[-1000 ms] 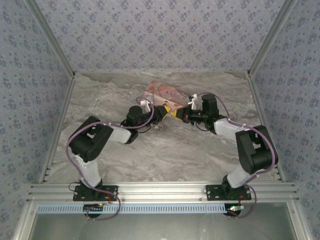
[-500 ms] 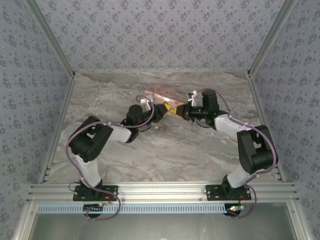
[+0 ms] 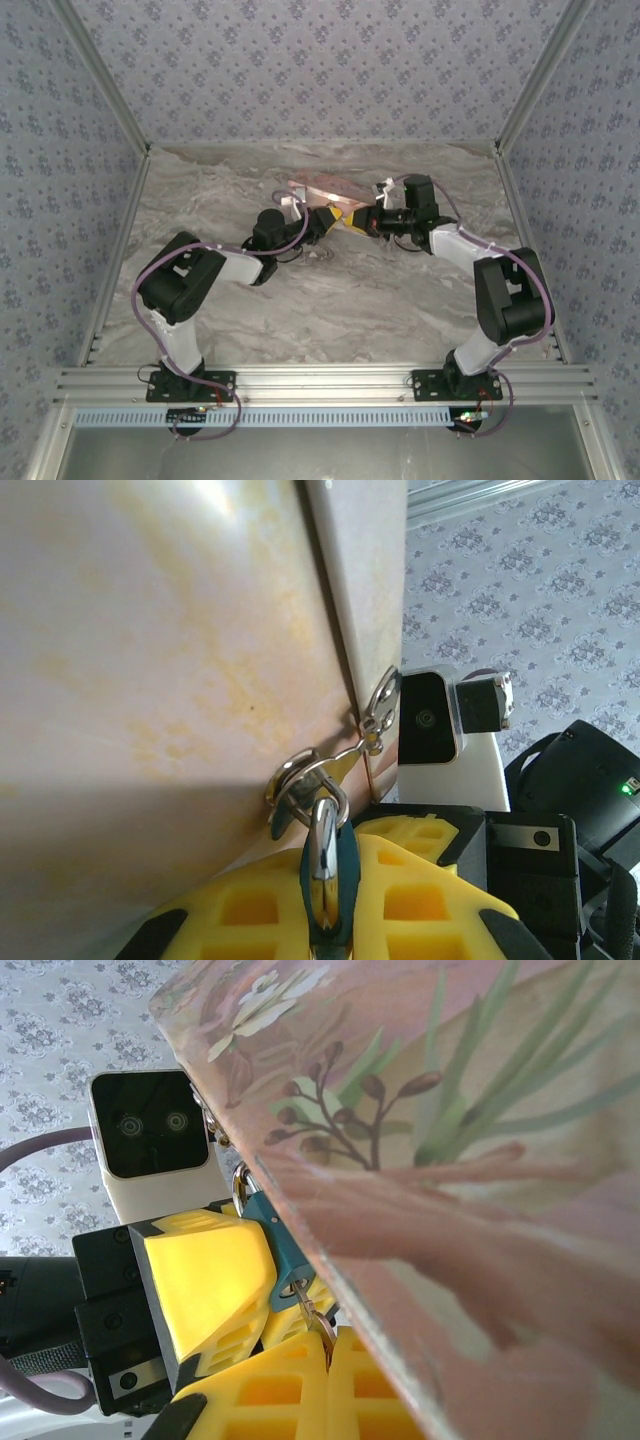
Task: Unlock a padlock with a key
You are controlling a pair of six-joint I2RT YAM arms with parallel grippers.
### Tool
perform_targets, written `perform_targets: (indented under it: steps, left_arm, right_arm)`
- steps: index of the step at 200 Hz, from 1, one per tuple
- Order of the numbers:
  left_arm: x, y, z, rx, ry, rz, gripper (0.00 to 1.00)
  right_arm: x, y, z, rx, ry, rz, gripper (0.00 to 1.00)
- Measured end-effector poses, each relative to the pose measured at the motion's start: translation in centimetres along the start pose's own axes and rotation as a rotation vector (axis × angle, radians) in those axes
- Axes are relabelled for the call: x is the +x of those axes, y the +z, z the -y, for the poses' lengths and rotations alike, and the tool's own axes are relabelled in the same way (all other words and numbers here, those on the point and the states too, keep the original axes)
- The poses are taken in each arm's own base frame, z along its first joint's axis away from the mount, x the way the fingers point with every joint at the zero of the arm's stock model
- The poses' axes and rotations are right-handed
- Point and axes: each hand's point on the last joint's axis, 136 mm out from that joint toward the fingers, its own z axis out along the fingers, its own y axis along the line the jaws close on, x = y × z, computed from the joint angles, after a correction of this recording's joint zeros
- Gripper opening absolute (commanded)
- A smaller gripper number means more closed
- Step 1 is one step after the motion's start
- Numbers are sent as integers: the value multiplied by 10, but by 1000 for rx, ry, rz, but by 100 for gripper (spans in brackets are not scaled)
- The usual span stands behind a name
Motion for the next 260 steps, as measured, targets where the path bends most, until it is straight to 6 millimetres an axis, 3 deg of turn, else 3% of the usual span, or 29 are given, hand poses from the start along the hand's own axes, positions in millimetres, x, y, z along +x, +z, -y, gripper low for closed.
perform_targets:
  steps: [139, 169, 215, 260]
  left_arm:
    - [-8, 3, -4, -4, 9, 36, 0]
    - [-7, 3, -11, -29, -1, 33, 0]
    - [12, -2, -34, -106, -36, -17, 0]
    - [26, -2, -38, -120, -62, -50, 0]
  right_arm:
    - [-10, 12, 0, 23, 2, -16, 0]
    - [-6, 13, 9, 36, -10, 0, 2]
    - [14, 16, 32, 67, -26, 11, 9]
    - [27, 7, 34, 86, -71, 36, 28]
